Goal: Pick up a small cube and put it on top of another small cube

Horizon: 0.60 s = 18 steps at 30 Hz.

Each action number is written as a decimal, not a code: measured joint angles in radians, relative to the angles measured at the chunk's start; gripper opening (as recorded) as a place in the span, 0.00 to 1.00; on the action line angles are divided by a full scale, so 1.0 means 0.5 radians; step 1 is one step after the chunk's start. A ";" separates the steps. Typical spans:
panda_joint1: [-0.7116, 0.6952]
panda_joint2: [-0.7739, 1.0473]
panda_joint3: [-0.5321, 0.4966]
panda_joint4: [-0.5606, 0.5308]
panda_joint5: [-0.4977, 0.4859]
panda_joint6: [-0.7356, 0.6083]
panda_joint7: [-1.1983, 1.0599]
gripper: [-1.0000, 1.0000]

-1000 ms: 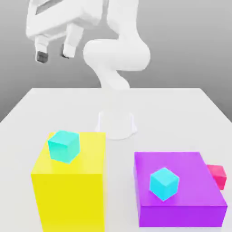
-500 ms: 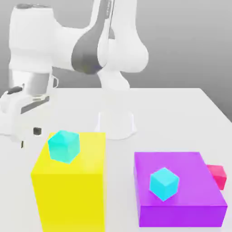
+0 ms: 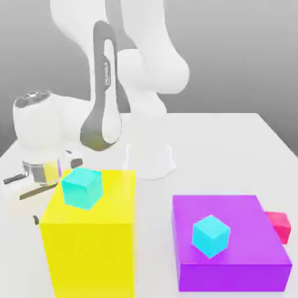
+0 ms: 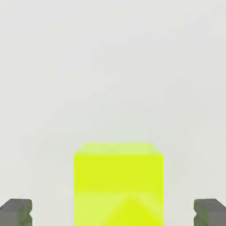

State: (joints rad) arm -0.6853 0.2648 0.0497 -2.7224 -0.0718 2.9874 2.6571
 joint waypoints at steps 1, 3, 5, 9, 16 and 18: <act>0.020 0.061 -0.023 0.011 -0.012 0.050 0.009 0.00; 0.020 0.061 -0.023 0.011 -0.011 0.050 0.009 0.00; 0.020 0.061 -0.023 0.011 -0.011 0.053 0.008 0.00; 0.016 0.024 -0.015 0.004 0.005 0.024 -0.002 0.00; -0.022 -0.321 0.046 -0.046 0.085 -0.345 -0.162 0.00; -0.033 -0.299 0.055 -0.010 0.030 -0.393 -0.326 0.00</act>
State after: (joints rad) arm -0.7020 0.1153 0.0773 -2.7274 -0.0567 2.7907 2.4943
